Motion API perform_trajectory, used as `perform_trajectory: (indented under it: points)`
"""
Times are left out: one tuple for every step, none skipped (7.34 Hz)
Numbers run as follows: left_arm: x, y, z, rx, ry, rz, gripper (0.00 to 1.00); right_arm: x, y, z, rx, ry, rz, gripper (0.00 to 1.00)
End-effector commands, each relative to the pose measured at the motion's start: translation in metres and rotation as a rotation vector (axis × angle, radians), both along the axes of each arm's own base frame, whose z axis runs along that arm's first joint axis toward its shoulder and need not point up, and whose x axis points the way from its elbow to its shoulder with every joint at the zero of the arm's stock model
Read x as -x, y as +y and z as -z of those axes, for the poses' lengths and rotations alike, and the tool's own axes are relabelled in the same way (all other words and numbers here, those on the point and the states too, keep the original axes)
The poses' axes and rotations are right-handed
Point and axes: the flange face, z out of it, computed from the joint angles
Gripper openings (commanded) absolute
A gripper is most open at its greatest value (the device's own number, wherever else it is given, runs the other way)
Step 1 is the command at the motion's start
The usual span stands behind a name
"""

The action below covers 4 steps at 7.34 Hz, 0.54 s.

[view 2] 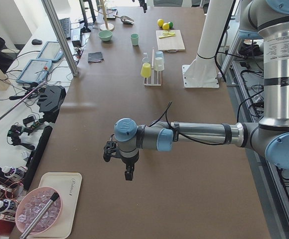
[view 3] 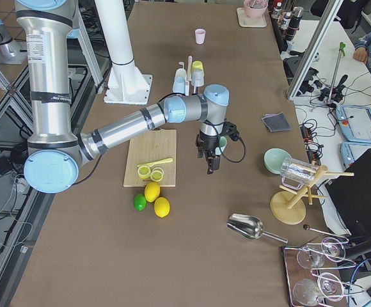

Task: Place cup on cup holder

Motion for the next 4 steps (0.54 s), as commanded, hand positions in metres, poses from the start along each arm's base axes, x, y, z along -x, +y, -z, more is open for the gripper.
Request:
perform_trajectory:
  points:
    - [0.0, 0.0, 0.0, 0.001, 0.0, 0.0, 0.98, 0.056, -0.018, 0.058, 0.013, 0.125, 0.097, 1.0]
    - [0.0, 0.0, 0.0, 0.001, 0.0, 0.0, 0.98, 0.067, -0.017, 0.063, 0.003, 0.126, 0.116, 1.0]
    - [0.0, 0.001, -0.001, 0.002, 0.0, 0.0, 0.98, 0.08, -0.015, 0.067, -0.012, 0.128, 0.14, 1.0]
    - [0.0, 0.001, -0.001, 0.002, 0.0, 0.0, 0.98, 0.11, -0.012, 0.076, -0.032, 0.131, 0.191, 1.0]
